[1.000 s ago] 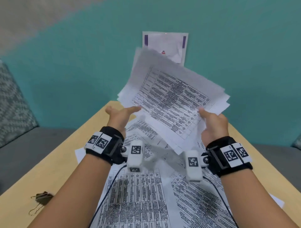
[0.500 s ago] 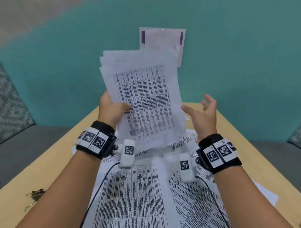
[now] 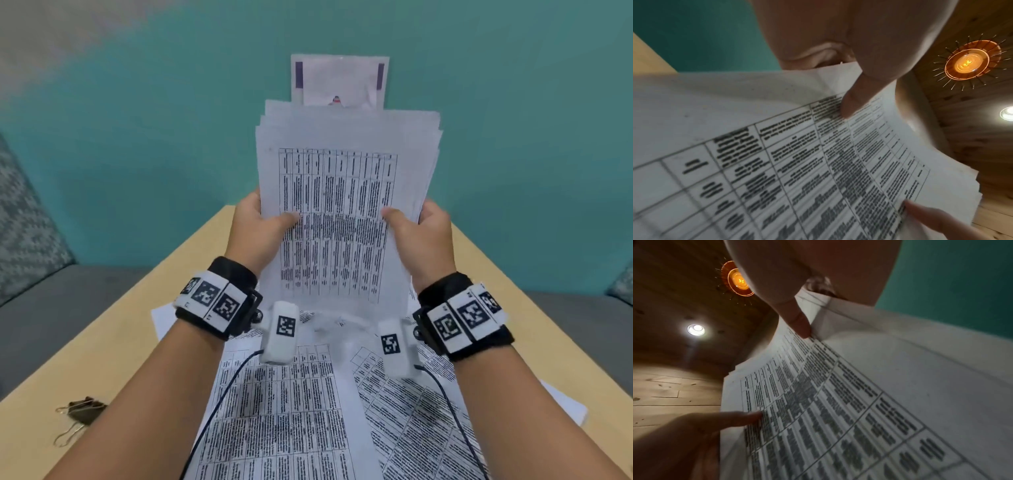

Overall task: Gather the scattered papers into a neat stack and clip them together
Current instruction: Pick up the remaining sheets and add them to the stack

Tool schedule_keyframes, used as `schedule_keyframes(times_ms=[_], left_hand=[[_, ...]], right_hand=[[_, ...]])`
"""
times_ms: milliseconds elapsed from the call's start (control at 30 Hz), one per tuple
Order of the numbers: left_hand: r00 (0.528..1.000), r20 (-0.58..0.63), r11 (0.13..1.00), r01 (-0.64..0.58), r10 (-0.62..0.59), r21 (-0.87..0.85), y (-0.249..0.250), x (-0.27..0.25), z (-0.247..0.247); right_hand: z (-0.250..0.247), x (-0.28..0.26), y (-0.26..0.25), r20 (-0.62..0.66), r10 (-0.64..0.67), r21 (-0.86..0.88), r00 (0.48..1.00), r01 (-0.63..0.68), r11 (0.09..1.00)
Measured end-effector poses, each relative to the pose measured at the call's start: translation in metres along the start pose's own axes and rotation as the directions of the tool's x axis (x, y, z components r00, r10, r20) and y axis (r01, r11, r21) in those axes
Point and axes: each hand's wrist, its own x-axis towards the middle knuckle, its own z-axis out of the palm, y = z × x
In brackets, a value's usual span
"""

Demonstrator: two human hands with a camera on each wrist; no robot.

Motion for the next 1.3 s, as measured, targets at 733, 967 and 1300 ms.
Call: schedule_keyframes(times_ms=[733, 967, 1300], left_hand=[[0.986, -0.021, 0.979, 0.164, -0.168, -0.118, -0.004, -0.007, 0.007], [0.981, -0.007, 0.976, 0.191, -0.193, -0.101, -0.005, -0.006, 0.010], [0.959, 0.074, 0.961, 0.274, -0.272, -0.021, -0.021, -0.004, 0.009]], right_hand=[[-0.002, -0.001, 0.012, 0.045, 0.182, 0.052, 0.982, -0.184, 0.982], [0.002, 0.005, 0.021, 0.006, 0.212, 0.075, 0.977, -0.212, 0.974], [-0.005, 0.004, 0.045, 0.092, 0.305, -0.003, 0.948, -0.306, 0.952]])
